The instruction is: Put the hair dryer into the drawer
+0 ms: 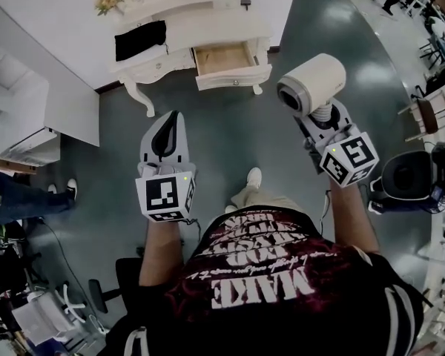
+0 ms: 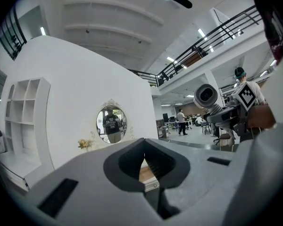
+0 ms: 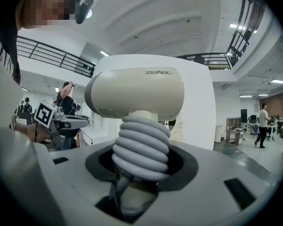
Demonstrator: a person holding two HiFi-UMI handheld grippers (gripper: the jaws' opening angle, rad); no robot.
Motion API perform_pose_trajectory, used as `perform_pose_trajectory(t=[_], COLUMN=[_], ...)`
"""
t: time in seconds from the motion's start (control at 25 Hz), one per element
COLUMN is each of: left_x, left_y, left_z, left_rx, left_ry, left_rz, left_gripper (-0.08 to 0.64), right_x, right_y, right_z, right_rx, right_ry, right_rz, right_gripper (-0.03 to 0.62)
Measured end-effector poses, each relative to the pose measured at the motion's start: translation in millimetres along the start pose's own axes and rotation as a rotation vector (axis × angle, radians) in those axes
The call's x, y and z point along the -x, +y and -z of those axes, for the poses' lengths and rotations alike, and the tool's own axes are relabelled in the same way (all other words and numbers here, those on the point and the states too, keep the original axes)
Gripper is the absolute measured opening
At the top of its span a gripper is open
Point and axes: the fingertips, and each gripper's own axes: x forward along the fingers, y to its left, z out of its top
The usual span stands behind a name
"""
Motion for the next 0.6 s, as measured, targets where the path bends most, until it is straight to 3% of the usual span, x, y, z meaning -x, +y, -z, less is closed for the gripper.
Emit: perform_pose_trajectory(t=[0.6], left_x=[-60.9], left_y=[19.1], left_z=[8.3], left_rx=[-0.028], left_ry=[0.048], left_rz=[-0.021], left_gripper=[0.005], right_x=[-58.5], right_y=[-35.8], right_z=[1.9], right_rx=[-0.028], right_ry=[-0.017], right_rz=[-0.049], right_gripper=[0.201])
